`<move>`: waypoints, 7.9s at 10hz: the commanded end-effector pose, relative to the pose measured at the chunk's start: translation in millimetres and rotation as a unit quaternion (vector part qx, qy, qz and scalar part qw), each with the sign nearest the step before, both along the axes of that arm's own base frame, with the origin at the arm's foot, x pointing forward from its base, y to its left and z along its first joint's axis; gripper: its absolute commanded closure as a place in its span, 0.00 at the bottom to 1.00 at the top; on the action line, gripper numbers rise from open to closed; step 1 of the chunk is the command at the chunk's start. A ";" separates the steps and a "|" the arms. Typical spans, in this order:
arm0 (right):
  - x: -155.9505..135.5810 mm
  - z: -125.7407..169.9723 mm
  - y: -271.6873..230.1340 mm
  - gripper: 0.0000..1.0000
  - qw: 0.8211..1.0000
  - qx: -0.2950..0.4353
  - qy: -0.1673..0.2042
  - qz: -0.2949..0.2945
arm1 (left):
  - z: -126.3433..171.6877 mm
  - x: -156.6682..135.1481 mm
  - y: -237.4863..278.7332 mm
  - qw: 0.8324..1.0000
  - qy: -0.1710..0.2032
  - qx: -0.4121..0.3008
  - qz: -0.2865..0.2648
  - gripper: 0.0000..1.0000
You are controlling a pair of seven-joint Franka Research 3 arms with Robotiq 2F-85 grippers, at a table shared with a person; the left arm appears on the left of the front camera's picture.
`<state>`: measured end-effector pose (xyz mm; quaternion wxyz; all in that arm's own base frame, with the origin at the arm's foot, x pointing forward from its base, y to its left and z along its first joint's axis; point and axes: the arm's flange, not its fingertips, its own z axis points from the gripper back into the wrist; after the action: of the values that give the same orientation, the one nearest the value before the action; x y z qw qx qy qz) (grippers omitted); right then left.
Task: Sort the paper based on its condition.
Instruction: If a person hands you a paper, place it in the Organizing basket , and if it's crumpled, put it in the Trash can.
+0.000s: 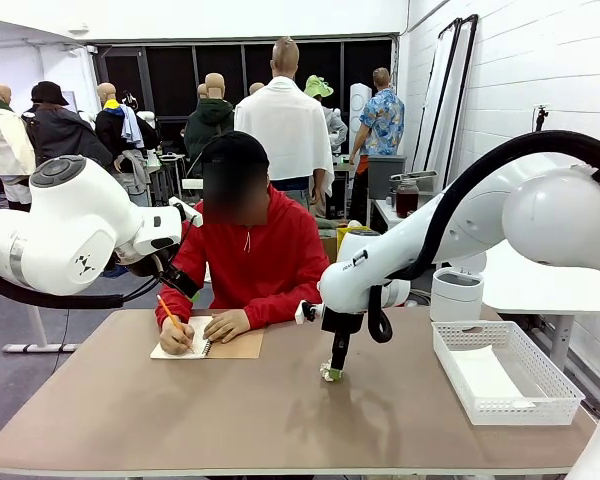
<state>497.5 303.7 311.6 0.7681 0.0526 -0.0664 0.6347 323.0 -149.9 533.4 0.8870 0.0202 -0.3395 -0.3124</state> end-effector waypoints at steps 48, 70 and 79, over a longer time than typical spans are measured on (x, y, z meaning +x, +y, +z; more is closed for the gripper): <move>185.1 141.3 -306.7 0.55 0.643 0.069 -0.112 -0.754 | 0.4 -0.4 0.1 1.000 -0.001 0.000 0.000 0.00; 186.3 136.5 -314.5 0.00 0.644 0.070 -0.091 -0.756 | 0.4 -0.4 0.1 1.000 -0.001 0.000 0.000 0.00; 132.0 174.9 -268.8 0.00 0.715 0.107 -0.078 -0.686 | 0.4 -0.4 0.1 1.000 -0.001 0.000 0.000 0.00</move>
<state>656.9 29.9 485.3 0.9706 0.0022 -0.2119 -0.1144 323.1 -149.8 533.5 0.8870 0.0200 -0.3395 -0.3123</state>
